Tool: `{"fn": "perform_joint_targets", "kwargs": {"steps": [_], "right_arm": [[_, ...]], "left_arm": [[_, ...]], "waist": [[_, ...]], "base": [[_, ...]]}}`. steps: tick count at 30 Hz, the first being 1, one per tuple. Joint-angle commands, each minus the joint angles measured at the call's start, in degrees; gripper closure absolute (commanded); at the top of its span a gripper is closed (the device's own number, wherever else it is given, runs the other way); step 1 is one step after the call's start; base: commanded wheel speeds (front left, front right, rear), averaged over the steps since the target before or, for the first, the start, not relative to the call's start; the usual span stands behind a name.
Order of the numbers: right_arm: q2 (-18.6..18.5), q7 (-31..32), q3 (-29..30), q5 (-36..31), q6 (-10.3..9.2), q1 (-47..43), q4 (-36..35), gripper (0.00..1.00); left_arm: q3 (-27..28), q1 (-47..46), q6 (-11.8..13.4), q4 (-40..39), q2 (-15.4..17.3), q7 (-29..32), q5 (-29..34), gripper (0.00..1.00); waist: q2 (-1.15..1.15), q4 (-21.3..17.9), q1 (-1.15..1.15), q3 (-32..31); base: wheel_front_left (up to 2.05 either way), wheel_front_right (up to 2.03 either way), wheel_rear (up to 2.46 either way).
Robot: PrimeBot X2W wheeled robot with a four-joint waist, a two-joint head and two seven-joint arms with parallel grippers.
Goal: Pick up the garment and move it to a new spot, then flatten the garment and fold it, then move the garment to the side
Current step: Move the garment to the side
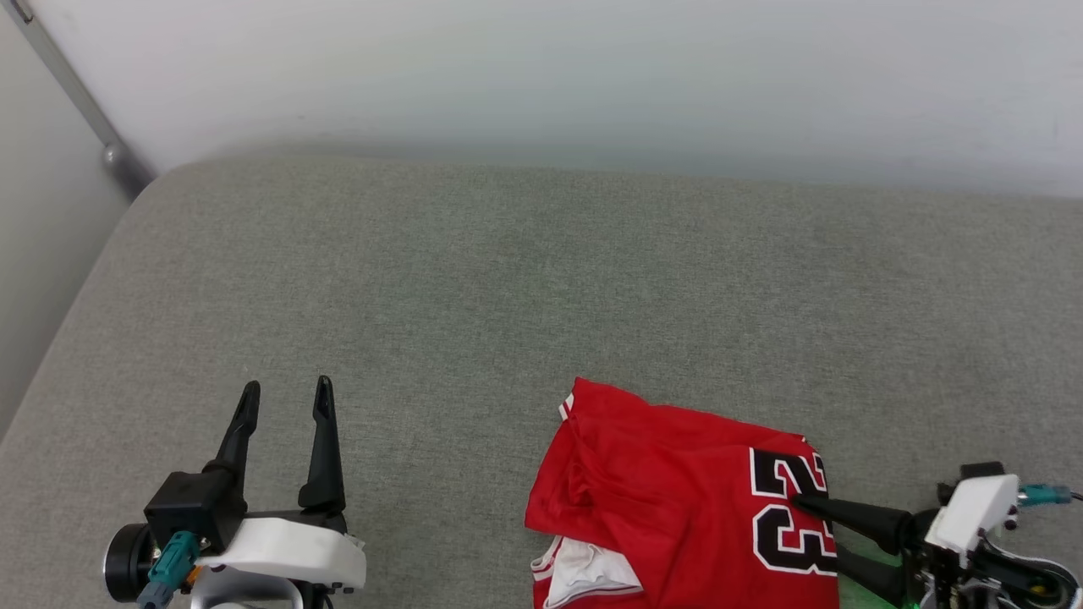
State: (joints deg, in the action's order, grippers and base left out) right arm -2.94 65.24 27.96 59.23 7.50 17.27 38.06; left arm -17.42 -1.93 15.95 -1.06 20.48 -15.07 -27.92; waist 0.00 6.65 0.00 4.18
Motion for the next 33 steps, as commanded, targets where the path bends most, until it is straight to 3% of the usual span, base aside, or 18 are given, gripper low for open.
{"fn": "perform_joint_targets", "kwargs": {"steps": [1, 2, 3, 4, 5, 6, 12, 16, 24, 28, 33], "right_arm": [[0.09, -0.89, -2.16, 1.57, -0.02, 1.15, 1.78, 0.0], [0.1, -1.68, -3.86, 2.41, -0.02, 1.65, 2.81, 0.0], [0.14, -2.42, -5.48, 3.24, -0.02, 2.01, 3.57, 0.16], [0.18, -3.18, -6.9, 3.94, -0.02, 2.3, 4.22, 0.52], [0.2, -4.05, -7.97, 4.44, -0.02, 2.47, 4.44, 0.8], [0.2, -4.83, -8.99, 4.7, -0.02, 2.47, 4.41, 1.0], [0.11, -7.88, -12.96, 2.56, -0.02, 1.72, 0.43, 1.0], [-1.45, -10.76, -18.27, -3.91, -0.02, 0.98, -7.05, 1.0], [-10.14, -16.88, -33.66, -21.18, -0.02, 0.97, -23.33, 1.0], [-14.72, -17.66, -36.63, -26.52, -0.03, 2.72, -27.71, 1.0], [-17.69, -18.03, -35.5, -30.86, -0.02, 5.36, -30.02, 1.0]], "left_arm": [[0.26, -0.83, -0.3, 0.38, -0.38, -0.11, 0.33, 0.0], [0.23, -1.12, -0.56, 0.53, -0.53, -0.11, 0.54, 0.0], [0.23, -1.28, -0.75, 0.68, -0.65, -0.11, 0.67, 0.0], [0.19, -1.35, -0.9, 0.88, -0.72, -0.11, 0.86, 0.0], [0.2, -1.44, -1.06, 1.09, -0.82, -0.11, 1.09, 0.0], [0.23, -1.57, -1.15, 1.28, -0.93, -0.11, 1.15, 0.0], [0.61, -0.96, -1.63, 1.94, -1.14, -0.11, 1.74, 0.0], [0.83, -0.5, -2.03, 2.22, -0.9, -0.11, 2.2, 0.0], [0.17, -0.78, -2.94, 2.15, -0.04, 0.0, 3.22, 0.0], [-0.45, -2.46, -3.57, 1.82, 0.22, 0.13, 3.8, 0.0], [-0.57, -5.19, -3.68, 0.26, 0.6, 0.25, 4.53, 0.0]], "waist": [[0.0, 0.55, 0.0, 0.47], [0.0, 0.75, 0.0, 0.58], [0.0, 0.94, 0.0, 0.62], [0.0, 1.07, 0.0, 0.64], [0.0, 1.17, 0.0, 0.63], [0.0, 1.27, 0.0, 0.53], [0.0, 0.65, 0.0, -0.28], [0.0, -0.96, 0.0, -1.01], [0.0, -7.17, 0.0, -1.47], [0.0, -11.41, 0.0, -0.04], [0.0, -17.69, 0.0, 5.0]], "base": [[0.0, 0.0, 0.0], [0.0, 0.0, 0.0], [0.0, 0.0, 0.0], [0.0, 0.0, 0.0], [0.0, 0.0, 0.0], [0.0, 0.0, 0.0], [0.0, 0.0, 0.0], [0.0, 0.0, 0.0], [0.0, 0.0, 0.0], [0.0, 0.0, 0.0], [0.0, 0.0, 0.0]]}}
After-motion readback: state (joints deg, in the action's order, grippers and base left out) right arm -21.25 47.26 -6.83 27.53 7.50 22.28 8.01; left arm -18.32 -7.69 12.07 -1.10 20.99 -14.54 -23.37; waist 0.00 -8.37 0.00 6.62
